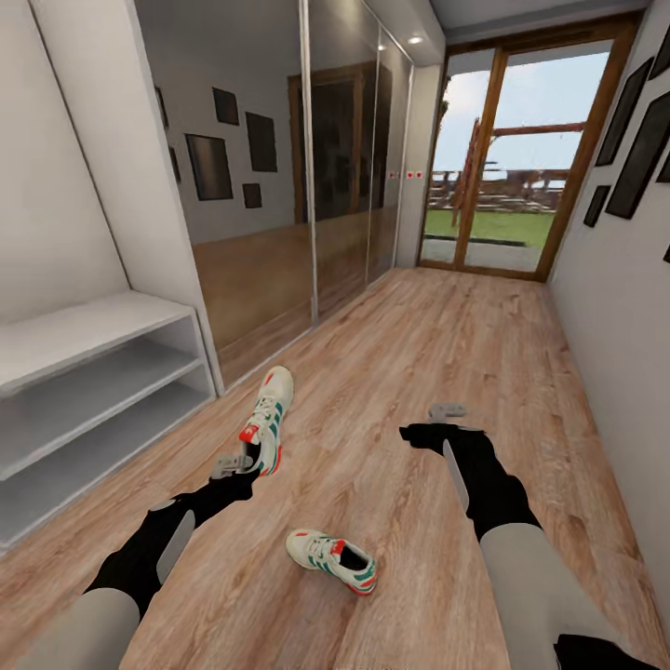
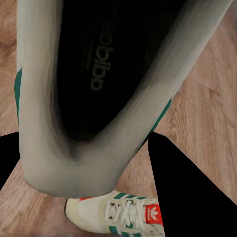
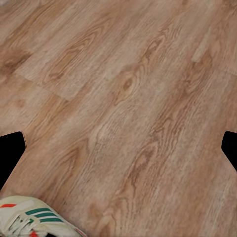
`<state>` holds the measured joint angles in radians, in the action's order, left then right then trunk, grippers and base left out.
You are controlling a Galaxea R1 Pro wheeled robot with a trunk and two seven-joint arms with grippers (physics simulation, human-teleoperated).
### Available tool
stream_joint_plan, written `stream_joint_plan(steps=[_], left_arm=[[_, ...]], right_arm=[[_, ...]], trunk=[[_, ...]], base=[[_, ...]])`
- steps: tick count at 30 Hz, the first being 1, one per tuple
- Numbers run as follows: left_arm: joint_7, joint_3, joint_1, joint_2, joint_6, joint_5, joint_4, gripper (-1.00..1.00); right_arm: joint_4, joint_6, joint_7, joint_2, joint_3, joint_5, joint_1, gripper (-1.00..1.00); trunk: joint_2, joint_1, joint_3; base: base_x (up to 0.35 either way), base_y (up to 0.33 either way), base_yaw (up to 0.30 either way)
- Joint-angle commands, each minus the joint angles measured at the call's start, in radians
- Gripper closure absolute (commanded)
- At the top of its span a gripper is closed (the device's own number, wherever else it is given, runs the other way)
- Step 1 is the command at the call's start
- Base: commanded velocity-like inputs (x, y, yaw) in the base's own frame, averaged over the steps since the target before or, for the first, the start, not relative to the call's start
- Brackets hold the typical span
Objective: Pick up the two gym shoes and the two sandals from the corridor floor and place them onto the hallstand (shoe rack) in the corridor, making sure they are on the rack and not on the floor. Arrange them so the two gym shoes are next to each other and the two sandals are next to each other.
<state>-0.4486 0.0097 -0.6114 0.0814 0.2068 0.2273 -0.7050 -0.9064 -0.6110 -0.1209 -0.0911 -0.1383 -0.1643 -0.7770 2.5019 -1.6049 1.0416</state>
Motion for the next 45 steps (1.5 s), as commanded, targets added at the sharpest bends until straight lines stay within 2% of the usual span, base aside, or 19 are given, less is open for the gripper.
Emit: stream_joint_plan(steps=[1,18,26,33,45], left_arm=[[-0.004,0.001,-0.001,0.0,0.01,0.01,-0.001,1.0],[-0.004,0.002,-0.001,0.0,0.01,0.01,-0.001,1.0],[-0.004,0.002,-0.001,0.0,0.01,0.01,-0.001,1.0],[-0.004,0.002,-0.001,0.0,0.01,0.01,-0.001,1.0],[-0.004,0.001,-0.001,0.0,0.01,0.012,-0.001,1.0]], right_arm=[[-0.002,-0.004,-0.009,-0.001,-0.004,-0.011,0.0,-1.0],[-0.002,-0.004,-0.009,-0.002,-0.004,-0.011,0.0,-1.0],[-0.002,-0.004,-0.01,-0.002,-0.004,-0.011,0.0,-1.0],[-0.001,-0.004,-0.014,-0.001,-0.004,-0.012,0.0,-1.0],[-0.002,-0.004,-0.016,0.0,-0.004,-0.015,-0.001,-1.0]], trunk=[[0.0,0.0,0.001],[0.0,0.0,0.004],[0.0,0.0,0.002],[0.0,0.0,0.002],[0.0,0.0,0.002]], base=[[-0.1,-0.273,0.297],[-0.087,-0.263,0.298],[-0.006,-0.079,0.3],[0.0,-0.011,0.05],[0.0,-0.179,0.003]])
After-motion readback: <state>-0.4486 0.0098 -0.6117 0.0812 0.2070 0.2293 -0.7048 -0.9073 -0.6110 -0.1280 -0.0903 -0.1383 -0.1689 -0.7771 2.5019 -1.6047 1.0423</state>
